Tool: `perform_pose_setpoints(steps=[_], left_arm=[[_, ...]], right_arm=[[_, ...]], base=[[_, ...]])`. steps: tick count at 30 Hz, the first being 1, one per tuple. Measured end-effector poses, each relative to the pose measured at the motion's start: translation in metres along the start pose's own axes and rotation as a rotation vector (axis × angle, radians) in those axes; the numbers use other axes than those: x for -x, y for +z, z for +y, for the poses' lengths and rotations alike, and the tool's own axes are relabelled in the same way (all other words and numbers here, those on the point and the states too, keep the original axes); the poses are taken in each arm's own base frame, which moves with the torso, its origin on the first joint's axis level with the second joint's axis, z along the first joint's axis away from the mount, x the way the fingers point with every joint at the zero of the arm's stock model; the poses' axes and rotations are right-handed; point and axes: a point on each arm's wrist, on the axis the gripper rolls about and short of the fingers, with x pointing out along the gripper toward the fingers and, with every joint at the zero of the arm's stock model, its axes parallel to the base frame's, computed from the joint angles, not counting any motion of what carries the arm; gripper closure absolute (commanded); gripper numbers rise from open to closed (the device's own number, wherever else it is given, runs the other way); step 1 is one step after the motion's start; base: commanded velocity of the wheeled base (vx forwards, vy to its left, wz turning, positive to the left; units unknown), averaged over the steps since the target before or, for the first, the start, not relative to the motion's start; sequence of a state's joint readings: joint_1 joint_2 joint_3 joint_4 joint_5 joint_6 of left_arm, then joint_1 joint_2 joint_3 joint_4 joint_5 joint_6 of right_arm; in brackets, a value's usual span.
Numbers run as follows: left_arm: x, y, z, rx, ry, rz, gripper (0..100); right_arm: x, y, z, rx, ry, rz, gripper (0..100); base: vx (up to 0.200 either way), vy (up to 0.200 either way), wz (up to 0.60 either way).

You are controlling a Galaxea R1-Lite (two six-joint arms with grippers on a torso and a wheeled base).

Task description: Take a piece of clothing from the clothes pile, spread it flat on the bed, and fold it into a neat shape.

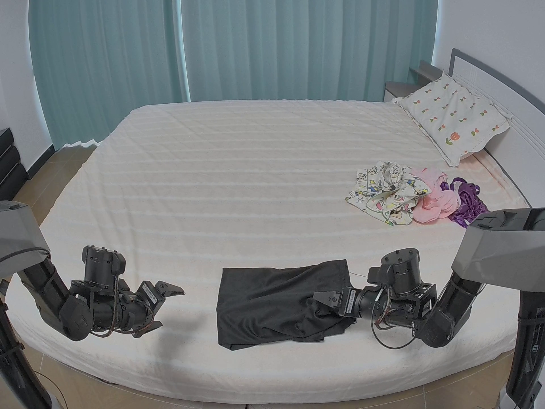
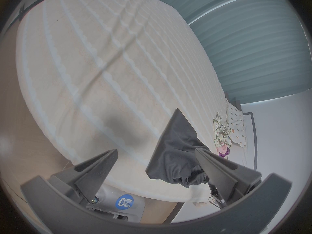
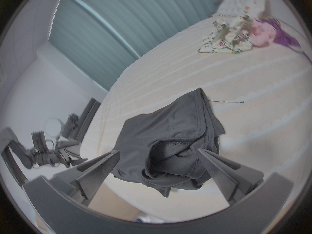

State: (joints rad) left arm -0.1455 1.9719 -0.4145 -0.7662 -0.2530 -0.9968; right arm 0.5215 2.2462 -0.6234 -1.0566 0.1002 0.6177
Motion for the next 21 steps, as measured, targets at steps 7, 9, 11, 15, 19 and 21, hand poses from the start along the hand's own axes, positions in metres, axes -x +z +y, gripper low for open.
perform_pose_setpoints(steps=[7, 9, 11, 15, 19, 21], left_arm=[[-0.004, 0.0, 0.002, 0.004, 0.01, 0.006, 0], [-0.004, 0.0, 0.003, 0.006, 0.013, 0.005, 0], [-0.005, 0.001, 0.003, 0.007, 0.016, 0.006, 0], [-0.006, 0.0, 0.004, 0.007, 0.018, 0.008, 0], [-0.007, 0.001, 0.004, 0.007, 0.019, 0.008, 0], [-0.007, 0.0, 0.004, 0.006, 0.021, 0.01, 0]], right_arm=[[0.0, -0.01, -0.014, 0.132, 0.022, 0.026, 0], [0.0, -0.014, -0.016, 0.162, 0.04, 0.033, 0], [-0.001, -0.019, -0.019, 0.196, 0.042, 0.049, 0], [-0.002, -0.029, -0.027, 0.218, 0.039, 0.086, 100], [-0.003, -0.034, -0.031, 0.219, 0.039, 0.108, 100], [-0.002, -0.035, -0.032, 0.217, 0.035, 0.111, 100]], base=[[0.0, 0.0, 0.0], [0.0, 0.0, 0.0], [0.0, 0.0, 0.0], [0.0, 0.0, 0.0], [0.0, 0.0, 0.0], [0.0, 0.0, 0.0]])
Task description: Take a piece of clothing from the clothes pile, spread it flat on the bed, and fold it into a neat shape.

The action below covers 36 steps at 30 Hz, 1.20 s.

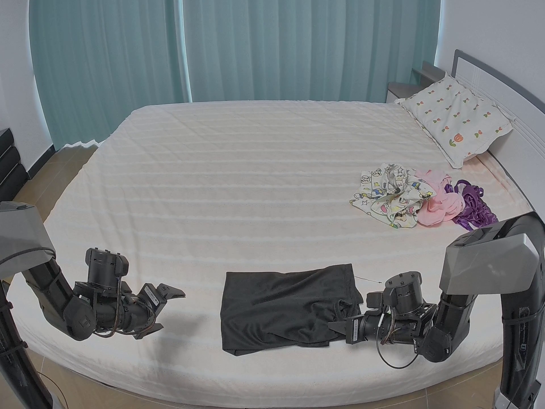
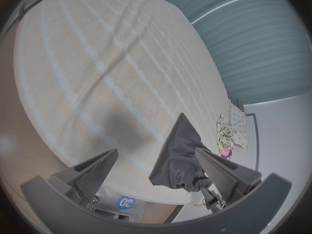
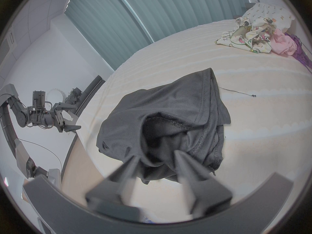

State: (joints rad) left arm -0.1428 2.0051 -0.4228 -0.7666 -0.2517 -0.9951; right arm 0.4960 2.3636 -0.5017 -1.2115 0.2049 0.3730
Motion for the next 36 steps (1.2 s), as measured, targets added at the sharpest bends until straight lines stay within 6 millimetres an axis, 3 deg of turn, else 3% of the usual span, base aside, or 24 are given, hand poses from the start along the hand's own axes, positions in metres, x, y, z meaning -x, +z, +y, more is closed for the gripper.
perform_pose_setpoints(steps=[9, 19, 20, 29, 36], left_arm=[[-0.002, 0.001, 0.0, -0.02, -0.006, -0.01, 0], [-0.004, 0.0, 0.002, -0.026, -0.008, -0.013, 0], [-0.005, -0.001, 0.003, -0.026, -0.007, -0.012, 0], [-0.005, -0.001, 0.003, -0.025, -0.004, -0.011, 0], [-0.005, -0.001, 0.003, -0.025, -0.004, -0.011, 0]], right_arm=[[0.016, -0.005, -0.01, -0.03, -0.028, 0.003, 100], [0.026, -0.017, -0.013, -0.066, -0.08, 0.119, 100], [0.026, -0.017, -0.013, -0.069, -0.086, 0.129, 0], [0.027, -0.01, -0.012, -0.106, -0.119, 0.148, 0], [0.044, 0.014, -0.017, -0.216, -0.048, 0.072, 0]], base=[[0.0, 0.0, 0.0], [0.0, 0.0, 0.0], [0.0, 0.0, 0.0], [0.0, 0.0, 0.0], [0.0, 0.0, 0.0]])
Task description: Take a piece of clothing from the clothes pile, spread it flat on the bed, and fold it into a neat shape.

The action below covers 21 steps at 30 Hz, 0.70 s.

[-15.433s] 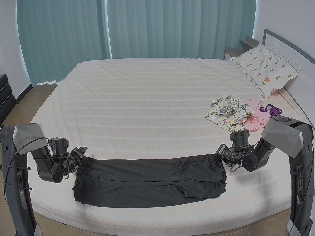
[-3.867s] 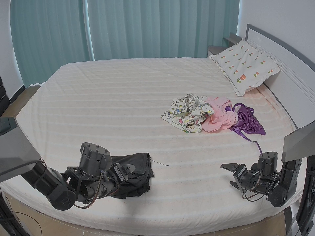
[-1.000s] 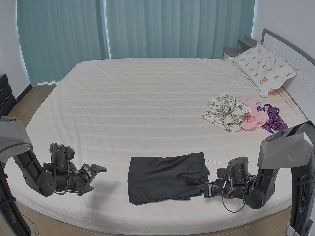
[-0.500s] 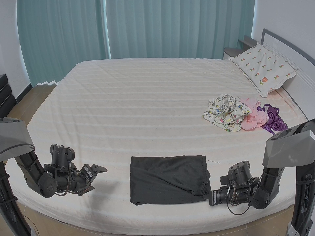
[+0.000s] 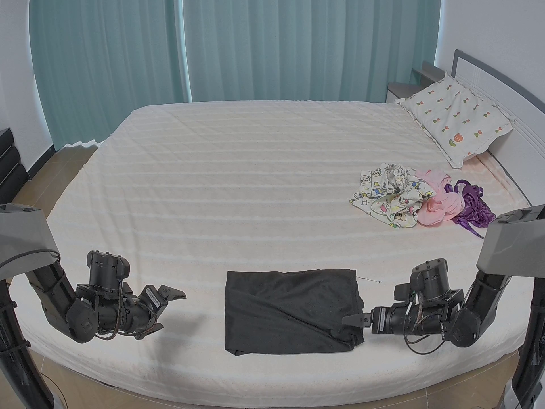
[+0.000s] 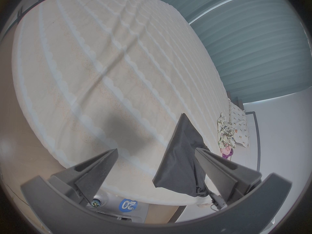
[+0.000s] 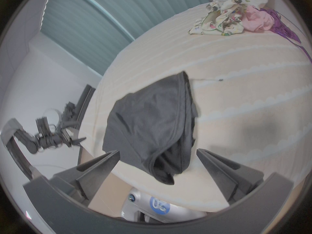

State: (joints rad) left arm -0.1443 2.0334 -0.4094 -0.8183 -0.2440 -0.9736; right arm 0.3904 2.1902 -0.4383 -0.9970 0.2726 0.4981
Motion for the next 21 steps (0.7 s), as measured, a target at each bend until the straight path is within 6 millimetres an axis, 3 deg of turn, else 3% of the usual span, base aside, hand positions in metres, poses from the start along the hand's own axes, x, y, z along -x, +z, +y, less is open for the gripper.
perform_pose_setpoints(steps=[4, 8, 14, 21], left_arm=[[0.0, 0.0, 0.0, 0.0, 0.0, 0.0, 0], [0.0, 0.0, 0.0, -0.001, -0.001, 0.0, 0], [-0.001, 0.0, 0.0, -0.001, 0.001, 0.001, 0], [-0.001, 0.0, 0.001, -0.001, 0.002, 0.002, 0]], right_arm=[[0.003, 0.018, 0.001, -0.059, 0.021, -0.064, 0], [-0.007, 0.04, 0.005, -0.128, 0.034, -0.137, 0], [-0.044, 0.071, 0.015, -0.182, 0.018, -0.2, 0], [-0.086, 0.077, 0.014, -0.214, -0.071, -0.205, 0]], base=[[0.0, 0.0, 0.0], [0.0, 0.0, 0.0], [0.0, 0.0, 0.0], [0.0, 0.0, 0.0]])
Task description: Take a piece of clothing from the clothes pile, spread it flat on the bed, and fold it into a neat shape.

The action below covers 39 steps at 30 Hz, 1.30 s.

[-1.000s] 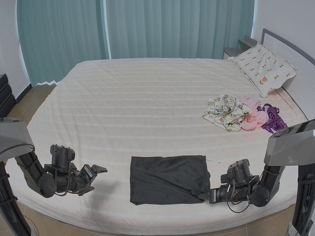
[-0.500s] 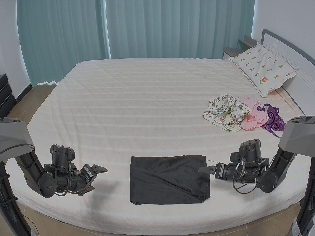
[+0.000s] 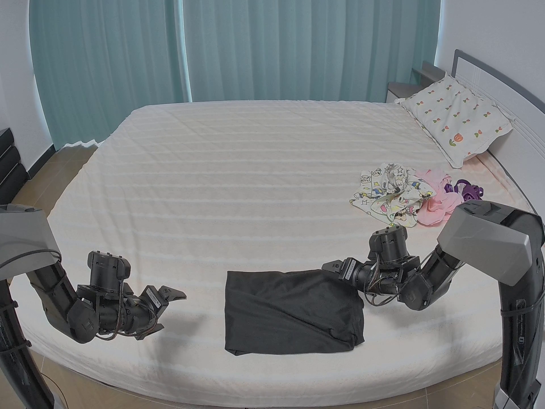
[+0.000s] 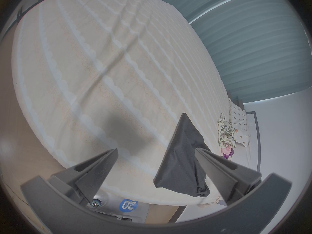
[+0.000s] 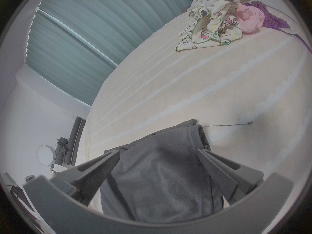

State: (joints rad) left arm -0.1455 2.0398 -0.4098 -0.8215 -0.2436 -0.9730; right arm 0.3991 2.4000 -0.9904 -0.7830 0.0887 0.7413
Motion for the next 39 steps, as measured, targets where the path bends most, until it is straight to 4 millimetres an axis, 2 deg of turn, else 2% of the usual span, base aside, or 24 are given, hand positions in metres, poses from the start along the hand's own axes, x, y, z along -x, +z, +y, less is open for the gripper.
perform_pose_setpoints(steps=[5, 19, 20, 29, 39], left_arm=[[-0.001, 0.0, 0.0, -0.001, 0.002, 0.003, 0], [-0.002, -0.001, 0.001, -0.001, 0.006, 0.003, 0], [-0.002, -0.001, 0.001, -0.001, 0.005, 0.004, 0], [-0.002, 0.0, 0.001, 0.0, 0.006, 0.004, 0], [-0.003, 0.0, 0.001, 0.0, 0.007, 0.004, 0]], right_arm=[[-0.011, -0.002, -0.004, -0.002, -0.021, -0.009, 0], [-0.022, 0.004, -0.015, 0.005, -0.062, -0.051, 0], [-0.023, 0.005, -0.016, 0.005, -0.062, -0.055, 100], [-0.027, 0.01, -0.017, -0.006, -0.064, -0.076, 100], [-0.034, 0.034, -0.028, -0.046, -0.091, -0.172, 100]], base=[[0.0, 0.0, 0.0], [0.0, 0.0, 0.0], [0.0, 0.0, 0.0], [0.0, 0.0, 0.0], [0.0, 0.0, 0.0]])
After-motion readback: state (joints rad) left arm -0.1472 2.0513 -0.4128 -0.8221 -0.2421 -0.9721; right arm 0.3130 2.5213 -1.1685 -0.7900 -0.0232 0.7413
